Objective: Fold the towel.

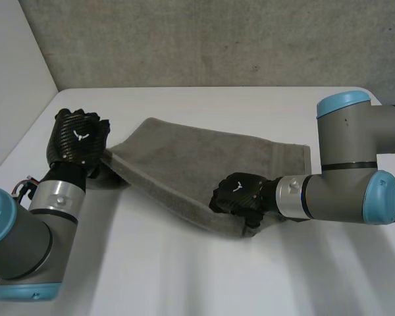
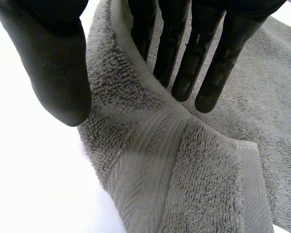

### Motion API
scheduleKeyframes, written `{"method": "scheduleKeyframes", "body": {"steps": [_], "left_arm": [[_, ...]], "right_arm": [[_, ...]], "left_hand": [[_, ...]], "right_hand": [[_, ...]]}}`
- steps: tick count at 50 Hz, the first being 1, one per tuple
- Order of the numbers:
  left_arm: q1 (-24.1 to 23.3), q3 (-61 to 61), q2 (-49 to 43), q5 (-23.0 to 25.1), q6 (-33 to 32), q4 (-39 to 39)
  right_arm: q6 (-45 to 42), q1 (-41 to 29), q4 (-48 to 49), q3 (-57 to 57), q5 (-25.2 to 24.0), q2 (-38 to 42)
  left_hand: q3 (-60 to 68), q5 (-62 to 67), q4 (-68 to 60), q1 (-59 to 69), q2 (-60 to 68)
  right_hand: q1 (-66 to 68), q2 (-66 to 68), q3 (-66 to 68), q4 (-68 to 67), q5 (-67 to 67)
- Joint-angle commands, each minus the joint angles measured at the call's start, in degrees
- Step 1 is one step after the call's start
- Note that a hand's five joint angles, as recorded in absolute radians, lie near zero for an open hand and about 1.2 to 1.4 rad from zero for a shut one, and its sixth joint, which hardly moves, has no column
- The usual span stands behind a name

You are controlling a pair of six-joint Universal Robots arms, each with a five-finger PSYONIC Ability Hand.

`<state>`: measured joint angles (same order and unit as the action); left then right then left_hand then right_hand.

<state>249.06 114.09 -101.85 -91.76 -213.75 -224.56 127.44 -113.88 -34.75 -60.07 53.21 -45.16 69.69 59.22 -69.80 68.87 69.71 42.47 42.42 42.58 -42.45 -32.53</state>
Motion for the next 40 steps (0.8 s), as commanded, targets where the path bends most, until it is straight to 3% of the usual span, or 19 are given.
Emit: {"method": "scheduleKeyframes", "body": {"steps": [1, 13, 20, 27, 30, 32, 38, 40], "left_arm": [[1.78, -0.18, -0.01, 0.09, 0.00, 0.00], [3.36, -0.36, -0.10, 0.09, 0.00, -0.09], [3.53, -0.27, -0.10, 0.09, 0.00, 0.00], [3.27, -0.18, -0.10, 0.09, 0.00, 0.00], [3.27, -0.18, -0.10, 0.09, 0.00, 0.00], [3.36, -0.27, -0.10, 0.09, 0.00, 0.00], [3.36, -2.11, 0.16, 0.09, 0.09, -0.09], [3.36, -3.35, 0.25, 0.00, 0.09, -0.18]], "right_arm": [[-5.87, 0.59, -2.86, -0.31, 0.23, -0.19], [-13.53, 0.68, -3.66, -2.86, 0.05, -0.54], [-14.32, 0.59, -3.31, -3.91, -0.12, -0.72], [-13.71, 0.33, 0.47, -5.14, -0.12, -0.63], [-13.10, 0.33, 3.62, -6.19, -0.04, -0.72], [-12.83, 0.33, 5.04, -6.29, 0.05, -0.80], [-6.59, 0.94, 11.19, -3.56, 1.28, -5.20], [1.98, 2.69, 16.79, -0.67, 4.25, -9.57]], "left_hand": [[10.31, 10.78, -10.20, 11.13, 10.29], [10.31, 10.78, -10.20, 11.13, 10.29], [10.31, 10.78, -10.20, 11.13, 10.29], [10.31, 10.78, -10.20, 11.13, 10.29], [10.31, 10.78, -10.20, 11.13, 10.29], [10.31, 10.78, -10.20, 11.13, 10.29], [10.31, 10.78, -10.20, 11.13, 10.29], [10.31, 10.78, -10.20, 11.13, 10.29]], "right_hand": [[1.26, 1.31, 1.15, -1.27, -1.20], [3.28, 3.32, 3.17, -3.29, -3.22], [25.44, 25.49, 25.33, -25.46, -25.39], [25.48, 25.53, 25.37, -25.49, -25.42], [37.47, 37.51, 37.36, -37.48, -37.41], [37.53, 37.58, 37.42, -37.55, -37.47], [37.53, 37.58, 37.42, -37.55, -37.47], [37.53, 37.58, 37.42, -37.55, -37.47]]}}
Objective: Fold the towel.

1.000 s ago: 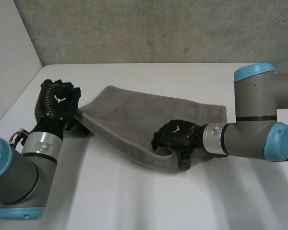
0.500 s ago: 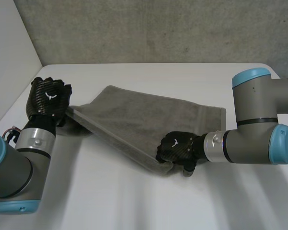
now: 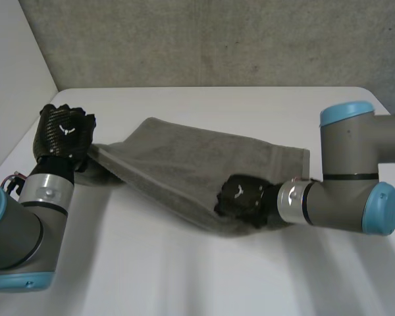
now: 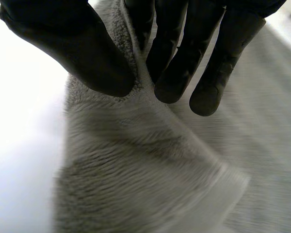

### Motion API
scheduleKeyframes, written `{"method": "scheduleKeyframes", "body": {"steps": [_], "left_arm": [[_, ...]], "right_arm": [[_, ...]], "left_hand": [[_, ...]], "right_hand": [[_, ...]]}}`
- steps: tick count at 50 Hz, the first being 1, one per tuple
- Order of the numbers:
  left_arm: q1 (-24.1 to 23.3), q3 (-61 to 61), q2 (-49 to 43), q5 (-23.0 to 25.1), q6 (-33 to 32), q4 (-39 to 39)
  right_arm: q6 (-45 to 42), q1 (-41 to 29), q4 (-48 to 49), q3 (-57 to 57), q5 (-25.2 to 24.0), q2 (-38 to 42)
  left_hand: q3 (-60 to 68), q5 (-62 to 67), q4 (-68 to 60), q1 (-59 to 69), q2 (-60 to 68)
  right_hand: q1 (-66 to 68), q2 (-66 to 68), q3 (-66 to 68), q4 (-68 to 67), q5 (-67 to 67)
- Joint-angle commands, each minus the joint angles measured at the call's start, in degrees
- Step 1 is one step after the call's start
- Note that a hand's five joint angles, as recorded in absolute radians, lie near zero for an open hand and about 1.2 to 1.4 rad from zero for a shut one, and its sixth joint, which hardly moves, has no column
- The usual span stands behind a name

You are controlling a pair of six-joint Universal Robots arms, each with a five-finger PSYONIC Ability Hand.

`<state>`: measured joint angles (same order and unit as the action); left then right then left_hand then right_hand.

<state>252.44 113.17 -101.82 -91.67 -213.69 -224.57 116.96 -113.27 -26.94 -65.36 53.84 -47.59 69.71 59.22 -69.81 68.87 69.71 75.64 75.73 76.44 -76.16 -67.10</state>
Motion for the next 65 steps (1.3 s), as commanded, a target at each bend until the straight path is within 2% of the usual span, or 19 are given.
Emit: {"method": "scheduleKeyframes", "body": {"steps": [1, 3, 4, 6, 7, 8, 9, 11, 16, 21, 25, 27, 32, 34, 39, 51, 55, 60, 65], "left_arm": [[-0.11, -4.09, 0.22, -0.17, 0.03, -0.25], [-0.28, -6.36, -0.21, -0.17, 0.03, -0.69], [-0.46, -10.48, -0.74, -0.17, 0.03, -0.87], [-0.63, -14.87, -2.05, -0.35, 0.11, -0.96], [-1.16, -19.96, -4.50, -0.61, 0.46, -1.13], [-1.16, -20.01, -4.52, -0.61, 0.47, -1.13], [-2.29, -25.67, -6.61, -0.96, 1.08, -1.48], [-3.70, -31.29, -8.29, -1.31, 2.13, -2.09], [-4.94, -40.49, -8.65, -4.48, 7.41, -5.62], [-5.12, -39.96, -8.92, -5.53, 11.01, -7.90], [-5.12, -30.77, -9.27, -4.66, 11.37, -7.37], [-4.86, -26.99, -9.36, -3.87, 11.19, -7.46], [-3.45, -14.91, -9.80, 0.71, 10.93, -8.34], [-0.65, -8.61, -10.67, 4.29, 10.05, -8.69], [1.38, -2.19, -10.41, 9.39, 6.63, -8.43], [1.74, 0.91, -5.05, 10.29, 3.10, -7.99], [1.83, 1.61, 3.36, 10.29, 3.28, -5.80], [2.09, 0.30, 14.77, 10.37, 3.72, -0.19], [2.35, -4.52, 23.49, 10.37, 4.59, 7.19]], "right_arm": [[12.50, 2.09, 9.01, 4.63, 3.64, -7.17], [22.21, 4.54, 18.89, 7.25, 9.15, -11.19], [22.26, 4.55, 18.94, 7.26, 9.18, -11.21], [30.92, 6.04, 31.62, 9.19, 15.56, -14.54], [30.96, 6.05, 31.69, 9.20, 15.59, -14.55], [34.61, 6.40, 37.95, 9.46, 19.34, -15.77], [34.65, 6.40, 38.01, 9.46, 19.37, -15.78], [39.64, 6.14, 48.86, 9.02, 25.15, -18.23], [40.63, 5.87, 55.33, 5.78, 25.88, -22.10], [40.63, 5.96, 51.40, 1.39, 20.19, -22.90], [40.19, 6.05, 43.40, -4.41, 13.15, -22.11], [39.49, 6.05, 41.03, -6.25, 12.26, -21.68], [35.55, 6.57, 36.80, -13.28, 12.08, -20.01], [33.77, 6.66, 35.38, -15.59, 11.99, -19.91], [28.15, 6.93, 30.19, -20.86, 11.90, -19.83], [26.83, 6.84, 29.93, -27.72, 12.25, -20.00], [26.83, 6.93, 29.40, -27.37, 12.61, -21.76], [27.00, 9.63, 22.30, -22.03, 12.08, -36.67], [29.54, 11.84, 14.23, -11.58, 12.34, -42.32]], "left_hand": [[10.29, 10.78, -10.19, 11.13, 10.29], [10.29, 10.78, -10.19, 11.13, 10.29], [10.29, 10.78, -10.19, 11.13, 10.29], [10.29, 10.78, -10.19, 11.13, 10.29], [10.29, 10.78, -10.19, 11.13, 10.29], [10.29, 10.78, -10.19, 11.13, 10.29], [10.29, 10.78, -10.19, 11.13, 10.29], [10.29, 10.78, -10.19, 11.13, 10.29], [10.29, 10.78, -10.19, 11.13, 10.29], [10.29, 10.78, -10.19, 11.13, 10.29], [10.29, 10.78, -10.19, 11.13, 10.29], [10.29, 10.78, -10.19, 11.13, 10.29], [10.29, 10.78, -10.19, 11.13, 10.29], [10.29, 10.78, -10.19, 11.13, 10.29], [10.29, 10.78, -10.19, 11.13, 10.29], [10.29, 10.78, -10.19, 11.13, 10.29], [10.29, 10.78, -10.19, 11.13, 10.29], [10.29, 10.78, -10.19, 11.13, 10.29], [10.29, 10.78, -10.19, 11.13, 10.29]], "right_hand": [[4.36, 4.27, 3.56, -3.84, -2.90], [4.36, 4.27, 3.56, -3.84, -2.90], [4.36, 4.27, 3.56, -3.84, -2.90], [4.36, 4.27, 3.56, -3.84, -2.90], [4.36, 4.27, 3.56, -3.84, -2.90], [4.36, 4.27, 3.56, -3.84, -2.90], [4.36, 4.27, 3.56, -3.84, -2.90], [4.36, 4.27, 3.56, -3.84, -2.90], [4.36, 4.27, 3.56, -3.84, -2.90], [4.36, 4.27, 3.56, -3.84, -2.90], [4.36, 4.27, 3.56, -3.84, -2.90], [4.36, 4.27, 3.56, -3.84, -2.90], [4.36, 4.27, 3.56, -3.84, -2.90], [4.36, 4.27, 3.56, -3.84, -2.90], [4.36, 4.27, 3.56, -3.84, -2.90], [4.36, 4.27, 3.56, -3.84, -2.90], [4.36, 4.27, 3.56, -3.84, -2.90], [4.36, 4.27, 3.56, -3.84, -2.90], [4.36, 4.27, 3.56, -3.84, -2.90]]}}
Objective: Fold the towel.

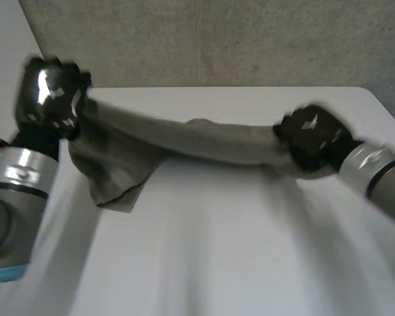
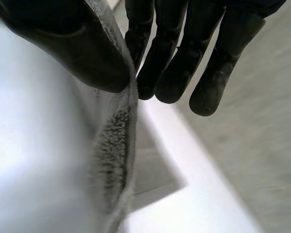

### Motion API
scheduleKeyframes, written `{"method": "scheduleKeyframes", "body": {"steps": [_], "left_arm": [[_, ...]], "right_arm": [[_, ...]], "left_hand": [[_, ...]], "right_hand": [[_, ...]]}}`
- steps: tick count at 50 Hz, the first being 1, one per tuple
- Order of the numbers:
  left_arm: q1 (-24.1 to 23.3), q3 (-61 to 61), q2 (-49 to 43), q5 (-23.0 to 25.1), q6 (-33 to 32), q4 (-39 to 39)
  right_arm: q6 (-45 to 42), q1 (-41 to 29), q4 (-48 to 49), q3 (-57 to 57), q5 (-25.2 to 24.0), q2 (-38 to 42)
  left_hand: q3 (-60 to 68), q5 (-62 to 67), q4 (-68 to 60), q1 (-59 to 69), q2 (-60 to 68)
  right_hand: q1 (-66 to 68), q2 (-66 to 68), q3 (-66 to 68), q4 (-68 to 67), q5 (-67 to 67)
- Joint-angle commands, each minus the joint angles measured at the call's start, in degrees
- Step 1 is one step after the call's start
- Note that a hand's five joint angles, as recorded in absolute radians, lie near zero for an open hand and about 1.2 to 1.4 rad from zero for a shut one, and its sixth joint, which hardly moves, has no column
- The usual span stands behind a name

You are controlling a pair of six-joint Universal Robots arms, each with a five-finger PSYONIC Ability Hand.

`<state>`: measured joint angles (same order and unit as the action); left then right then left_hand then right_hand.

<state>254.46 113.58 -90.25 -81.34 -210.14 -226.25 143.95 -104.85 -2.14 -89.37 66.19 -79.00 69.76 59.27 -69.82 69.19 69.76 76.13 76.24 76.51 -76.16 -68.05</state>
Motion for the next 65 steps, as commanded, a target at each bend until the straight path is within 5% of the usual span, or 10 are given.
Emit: {"method": "scheduleKeyframes", "body": {"steps": [1, 10, 23, 29, 32, 34, 36, 42, 55, 65], "left_arm": [[0.59, -6.86, 13.33, -0.04, 1.31, 12.29], [1.65, -13.39, 6.22, -0.13, 1.75, 26.12], [0.25, -36.37, -26.09, -0.83, 1.32, 34.55], [-0.81, -49.07, -33.50, -1.80, 1.23, 34.21], [-1.25, -56.10, -35.00, -2.68, 1.40, 29.64], [-1.60, -59.52, -34.56, -4.60, 1.93, 19.67], [-2.04, -59.44, -33.78, -5.75, 2.10, 13.27], [-2.48, -53.75, -27.19, -8.48, 1.93, -3.66], [-0.98, -35.27, -26.74, -6.81, 3.25, 1.07], [2.09, -14.62, -27.53, 1.71, 2.81, 0.28]], "right_arm": [[2.56, 3.43, -10.61, 12.46, -0.01, -10.91], [0.64, 7.65, -25.02, 23.62, -1.94, -2.32], [-6.22, -1.23, -27.22, 32.94, 5.35, 19.15], [-4.55, -4.31, -21.42, 46.65, 8.78, 28.55], [-0.27, -5.53, -11.89, 51.73, 12.19, 28.73], [2.83, -5.80, -5.07, 52.28, 13.88, 28.11], [7.90, -5.19, 8.23, 48.96, 15.81, 23.31], [9.95, -3.78, 13.12, 42.08, 14.84, 14.32], [9.60, -2.20, 5.48, 23.83, 4.40, 13.79], [3.55, -2.02, 5.39, 8.27, 0.17, 14.40]], "left_hand": [[10.24, 10.73, -10.18, 10.81, 10.24], [10.24, 10.73, -10.18, 10.81, 10.24], [10.24, 10.73, -10.18, 10.81, 10.24], [10.24, 10.73, -10.18, 10.81, 10.24], [10.24, 10.73, -10.18, 10.81, 10.24], [10.24, 10.73, -10.18, 10.81, 10.24], [10.24, 10.73, -10.18, 10.81, 10.24], [10.24, 10.73, -10.18, 10.81, 10.24], [10.24, 10.73, -10.18, 10.81, 10.24], [10.24, 10.73, -10.18, 10.81, 10.24]], "right_hand": [[3.87, 3.76, 3.49, -3.84, -1.95], [3.87, 3.76, 3.49, -3.84, -1.95], [3.87, 3.76, 3.49, -3.84, -1.95], [3.87, 3.76, 3.49, -3.84, -1.95], [3.87, 3.76, 3.49, -3.84, -1.95], [3.87, 3.76, 3.49, -3.84, -1.95], [3.87, 3.76, 3.49, -3.84, -1.95], [3.87, 3.76, 3.49, -3.84, -1.95], [3.87, 3.76, 3.49, -3.84, -1.95], [3.87, 3.76, 3.49, -3.84, -1.95]]}}
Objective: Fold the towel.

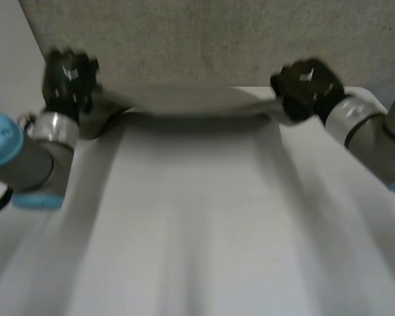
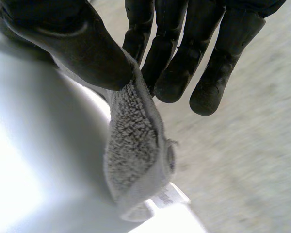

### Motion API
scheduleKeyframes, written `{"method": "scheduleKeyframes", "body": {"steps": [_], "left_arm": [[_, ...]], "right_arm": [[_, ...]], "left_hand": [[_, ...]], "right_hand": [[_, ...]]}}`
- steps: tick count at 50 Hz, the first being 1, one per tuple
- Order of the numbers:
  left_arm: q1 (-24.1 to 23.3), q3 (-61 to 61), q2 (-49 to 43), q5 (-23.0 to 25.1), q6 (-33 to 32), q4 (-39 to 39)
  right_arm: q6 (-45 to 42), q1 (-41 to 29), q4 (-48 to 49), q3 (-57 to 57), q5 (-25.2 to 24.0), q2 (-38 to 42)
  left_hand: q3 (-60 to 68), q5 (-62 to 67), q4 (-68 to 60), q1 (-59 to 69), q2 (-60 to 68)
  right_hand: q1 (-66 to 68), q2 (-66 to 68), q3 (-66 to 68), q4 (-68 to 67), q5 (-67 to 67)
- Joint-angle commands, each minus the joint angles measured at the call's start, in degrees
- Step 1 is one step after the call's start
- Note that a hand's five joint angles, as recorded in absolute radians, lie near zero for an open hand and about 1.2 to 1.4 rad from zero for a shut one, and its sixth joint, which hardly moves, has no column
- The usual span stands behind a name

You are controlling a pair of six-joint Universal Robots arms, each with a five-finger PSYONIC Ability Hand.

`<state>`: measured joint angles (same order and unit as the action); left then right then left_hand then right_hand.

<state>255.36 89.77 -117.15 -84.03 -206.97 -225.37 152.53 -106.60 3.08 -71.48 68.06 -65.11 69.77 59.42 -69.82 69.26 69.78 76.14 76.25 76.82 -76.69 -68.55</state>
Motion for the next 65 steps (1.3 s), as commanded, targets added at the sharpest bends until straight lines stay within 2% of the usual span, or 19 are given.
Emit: {"method": "scheduleKeyframes", "body": {"steps": [1, 7, 14, 16, 17, 19, 27, 37, 48, 52, 55, 56, 58, 59, 61, 65], "left_arm": [[1.37, 11.11, -1.15, 5.18, -0.36, -0.59], [1.89, 16.05, -2.12, 6.42, -0.89, -0.24], [2.07, 16.76, -2.12, 6.33, -5.46, -0.50], [2.77, 16.41, -2.21, 6.07, -7.65, -0.68], [2.77, 16.41, -2.21, 6.07, -7.66, -0.68], [3.56, 16.32, -2.30, 5.98, -8.53, -0.77], [5.23, 16.32, -2.73, 5.72, -8.80, -1.99], [8.48, 16.58, -3.61, 5.63, -8.71, -3.23], [8.22, 18.16, -2.91, 6.42, -8.54, -1.65], [8.22, 18.60, -1.77, 7.04, -8.54, 0.99], [8.75, 18.52, 0.94, 9.74, -8.36, 7.72], [8.75, 18.52, 0.96, 9.76, -8.36, 7.76], [10.06, 18.08, 2.62, 13.87, -8.10, 15.54], [10.07, 18.08, 2.63, 13.89, -8.10, 15.58], [11.47, 17.81, 3.07, 17.22, -8.01, 20.66], [11.91, 17.64, 2.72, 17.93, -8.01, 21.47]], "right_arm": [[-7.40, -0.19, 0.08, -11.91, -1.18, 0.51], [-13.56, 0.34, 0.26, -18.59, -0.30, 0.51], [-13.75, 1.30, 1.13, -24.22, -0.38, -0.54], [-13.75, 2.00, 1.40, -25.02, -0.38, -0.80], [-13.75, 2.53, 2.01, -25.81, -0.30, -1.33], [-13.75, 3.06, 2.45, -26.34, -0.30, -1.77], [-13.57, 6.31, 4.03, -26.87, -0.47, -2.30], [-13.48, 6.84, 4.48, -27.04, -0.47, -2.21], [-13.48, 6.67, 4.56, -27.49, -0.47, -2.12], [-13.48, 6.67, 4.65, -27.57, -0.65, -2.04], [-13.48, 6.76, 4.65, -27.57, -0.65, -2.04], [-13.48, 6.76, 4.74, -27.57, -0.65, -2.04], [-13.48, 6.76, 5.09, -27.57, -0.47, -1.95], [-13.40, 6.84, 5.35, -27.57, -0.47, -1.95], [-13.04, 6.84, 5.44, -27.57, -0.38, -1.95], [-10.85, 6.76, 5.35, -27.40, -0.64, -1.86]], "left_hand": [[10.23, 10.58, -10.18, 10.74, 10.22], [10.23, 10.58, -10.18, 10.74, 10.22], [10.23, 10.58, -10.18, 10.74, 10.22], [-1.96, -1.61, 2.01, -1.45, -1.96], [-2.03, -1.68, 2.08, -1.52, -2.04], [-11.07, -10.72, 11.12, -10.56, -11.08], [-22.03, -21.67, 22.08, -21.52, -22.03], [-22.05, -21.70, 22.10, -21.54, -22.05], [-21.71, -21.36, 21.76, -21.20, -21.72], [-22.55, -22.20, 22.60, -22.04, -22.56], [-26.73, -26.38, 26.78, -26.22, -26.74], [-26.75, -26.40, 26.80, -26.25, -26.76], [-34.78, -34.43, 34.83, -34.27, -34.79], [-34.83, -34.48, 34.88, -34.32, -34.84], [-41.36, -41.01, 41.41, -40.85, -41.37], [-43.40, -43.05, 43.45, -42.89, -43.41]], "right_hand": [[3.86, 3.75, 3.18, -3.31, -1.45], [3.86, 3.75, 3.18, -3.31, -1.45], [3.86, 3.75, 3.18, -3.31, -1.45], [3.86, 3.75, 3.18, -3.31, -1.45], [3.86, 3.75, 3.18, -3.31, -1.45], [3.86, 3.75, 3.18, -3.31, -1.45], [3.86, 3.75, 3.18, -3.31, -1.45], [3.86, 3.75, 3.18, -3.31, -1.45], [3.86, 3.75, 3.18, -3.31, -1.45], [3.86, 3.75, 3.18, -3.31, -1.45], [3.86, 3.75, 3.18, -3.31, -1.45], [3.86, 3.75, 3.18, -3.31, -1.45], [3.86, 3.75, 3.18, -3.31, -1.45], [3.86, 3.75, 3.18, -3.31, -1.45], [3.86, 3.75, 3.18, -3.31, -1.45], [3.86, 3.75, 3.18, -3.31, -1.45]]}}
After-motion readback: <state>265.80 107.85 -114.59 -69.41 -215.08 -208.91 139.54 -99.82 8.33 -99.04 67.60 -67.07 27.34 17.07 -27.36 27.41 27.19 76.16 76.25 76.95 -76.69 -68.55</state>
